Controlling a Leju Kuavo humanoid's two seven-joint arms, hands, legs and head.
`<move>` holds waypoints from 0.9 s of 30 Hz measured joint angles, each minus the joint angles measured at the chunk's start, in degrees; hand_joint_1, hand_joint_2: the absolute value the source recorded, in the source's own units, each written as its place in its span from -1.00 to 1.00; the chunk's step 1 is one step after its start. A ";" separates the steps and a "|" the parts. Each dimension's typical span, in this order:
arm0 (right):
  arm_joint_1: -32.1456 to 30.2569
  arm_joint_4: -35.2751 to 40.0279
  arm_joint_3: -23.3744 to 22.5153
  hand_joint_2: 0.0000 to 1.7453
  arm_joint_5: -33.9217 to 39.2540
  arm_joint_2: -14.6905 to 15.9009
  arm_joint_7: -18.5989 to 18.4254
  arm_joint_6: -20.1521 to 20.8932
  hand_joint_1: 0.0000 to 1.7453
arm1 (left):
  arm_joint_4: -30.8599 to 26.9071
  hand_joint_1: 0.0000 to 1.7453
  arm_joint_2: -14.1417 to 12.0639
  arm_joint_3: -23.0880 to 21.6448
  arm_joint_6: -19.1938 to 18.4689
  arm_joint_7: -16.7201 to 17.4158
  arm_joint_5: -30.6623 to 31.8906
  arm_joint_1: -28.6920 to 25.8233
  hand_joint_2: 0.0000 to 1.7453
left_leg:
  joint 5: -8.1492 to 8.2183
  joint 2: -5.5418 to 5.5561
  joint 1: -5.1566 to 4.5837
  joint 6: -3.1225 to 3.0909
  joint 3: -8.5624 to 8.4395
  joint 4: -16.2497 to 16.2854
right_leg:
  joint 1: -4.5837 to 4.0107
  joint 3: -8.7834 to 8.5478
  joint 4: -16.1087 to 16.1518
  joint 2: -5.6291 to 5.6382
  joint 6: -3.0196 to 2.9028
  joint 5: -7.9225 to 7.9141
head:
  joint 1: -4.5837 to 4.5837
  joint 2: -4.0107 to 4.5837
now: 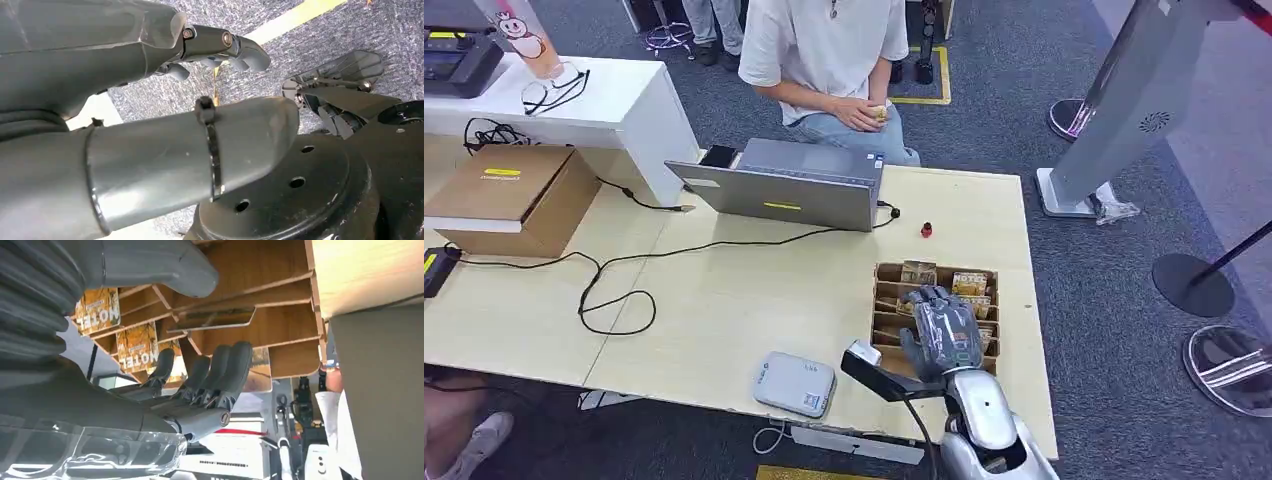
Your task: Pass the card to the sensor for recognition and then transmit it.
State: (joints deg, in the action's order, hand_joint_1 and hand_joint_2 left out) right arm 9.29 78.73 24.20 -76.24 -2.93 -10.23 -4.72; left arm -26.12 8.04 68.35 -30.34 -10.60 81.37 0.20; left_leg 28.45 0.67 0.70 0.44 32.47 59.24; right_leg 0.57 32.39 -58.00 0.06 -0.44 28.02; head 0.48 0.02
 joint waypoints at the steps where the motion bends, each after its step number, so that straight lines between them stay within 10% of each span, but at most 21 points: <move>1: 0.02 -0.20 0.00 1.00 0.17 0.00 -0.13 0.00 0.00 | 0.00 -1.00 0.00 0.00 -0.02 0.00 0.02 0.00 -1.00 | 0.00 0.00 0.00 0.00 0.00 0.00 | 0.00 0.00 0.00 0.00 0.00 0.00 | 0.00 0.00; 11: 0.10 -1.42 0.00 1.00 0.22 0.00 -0.55 -0.11 0.04 | 0.00 -1.00 0.00 0.04 -0.02 -0.13 0.20 -0.01 -1.00 | 0.00 0.00 0.00 0.00 0.00 0.00 | 0.00 0.00 0.00 0.00 0.00 0.00 | 0.00 0.00; 16: 0.19 -1.66 0.00 1.00 0.22 0.00 -0.57 -0.11 0.48 | 0.00 -1.00 0.00 0.09 -0.07 -0.13 0.20 -0.01 -1.00 | 0.00 0.00 0.00 0.00 0.00 0.00 | 0.00 0.00 0.00 0.00 0.00 0.00 | 0.00 0.00; 27: 0.95 -1.75 -0.02 1.00 0.31 0.00 -0.46 -0.63 0.72 | 0.00 -1.00 0.00 0.37 -0.02 -0.24 0.26 -0.02 -1.00 | 0.00 0.00 0.00 0.00 -0.01 0.00 | 0.00 -0.01 0.00 0.00 0.00 0.00 | 0.00 0.00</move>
State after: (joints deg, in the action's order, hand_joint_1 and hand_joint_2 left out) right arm 10.24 76.98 24.17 -75.93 -2.93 -10.69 -5.35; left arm -26.12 8.04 68.72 -30.36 -10.84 81.64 0.18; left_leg 28.45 0.67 0.70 0.44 32.46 59.24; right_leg 0.57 32.38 -58.00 0.06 -0.44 28.02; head 0.48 0.02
